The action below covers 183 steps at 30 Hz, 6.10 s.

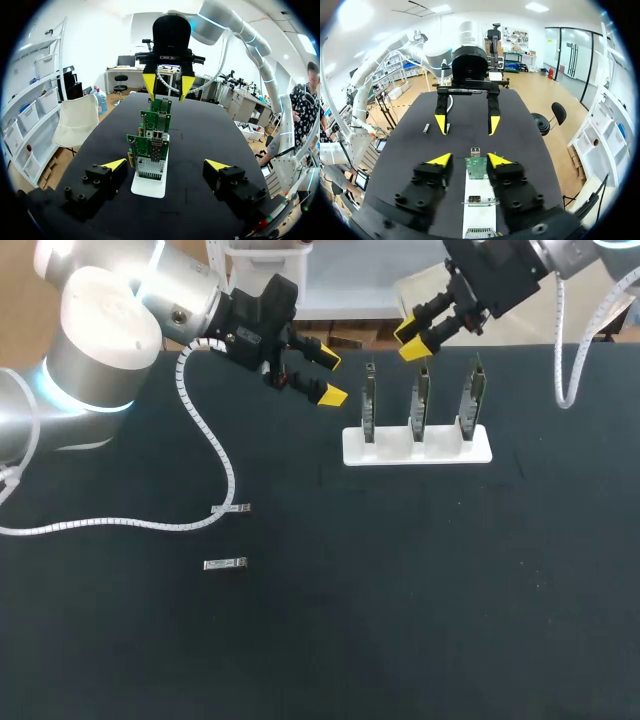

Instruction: Pick up the optical module with the left hand, and insert it into the network port with the right hand.

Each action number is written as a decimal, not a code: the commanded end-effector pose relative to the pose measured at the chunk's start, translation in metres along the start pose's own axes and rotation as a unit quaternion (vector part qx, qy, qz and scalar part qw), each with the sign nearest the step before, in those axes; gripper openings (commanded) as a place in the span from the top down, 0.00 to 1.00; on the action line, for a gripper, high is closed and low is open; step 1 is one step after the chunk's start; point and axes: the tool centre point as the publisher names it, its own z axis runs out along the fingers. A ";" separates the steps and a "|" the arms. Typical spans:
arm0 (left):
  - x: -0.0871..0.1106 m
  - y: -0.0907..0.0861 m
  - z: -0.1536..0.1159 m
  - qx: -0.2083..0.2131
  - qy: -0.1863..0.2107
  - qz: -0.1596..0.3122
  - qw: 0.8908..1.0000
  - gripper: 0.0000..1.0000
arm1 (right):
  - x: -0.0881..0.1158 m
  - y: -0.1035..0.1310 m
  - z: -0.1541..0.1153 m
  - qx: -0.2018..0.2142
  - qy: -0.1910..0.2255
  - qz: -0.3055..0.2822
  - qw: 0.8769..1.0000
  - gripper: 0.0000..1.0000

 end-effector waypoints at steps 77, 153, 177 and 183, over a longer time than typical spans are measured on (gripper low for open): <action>0.000 0.001 0.000 0.000 0.000 0.001 1.000 0.00 | -0.003 -0.013 0.052 -0.007 0.021 -0.004 1.000 1.00; 0.000 0.001 0.000 0.000 0.000 0.001 1.000 0.00 | 0.052 0.007 -0.043 -0.014 -0.017 0.047 0.999 1.00; 0.000 0.001 0.000 0.000 0.000 0.001 1.000 0.00 | 0.056 0.005 -0.040 -0.010 -0.005 0.045 0.999 1.00; 0.000 0.001 0.000 0.000 0.000 0.001 1.000 0.00 | 0.057 0.005 -0.041 -0.007 -0.003 0.048 0.999 0.93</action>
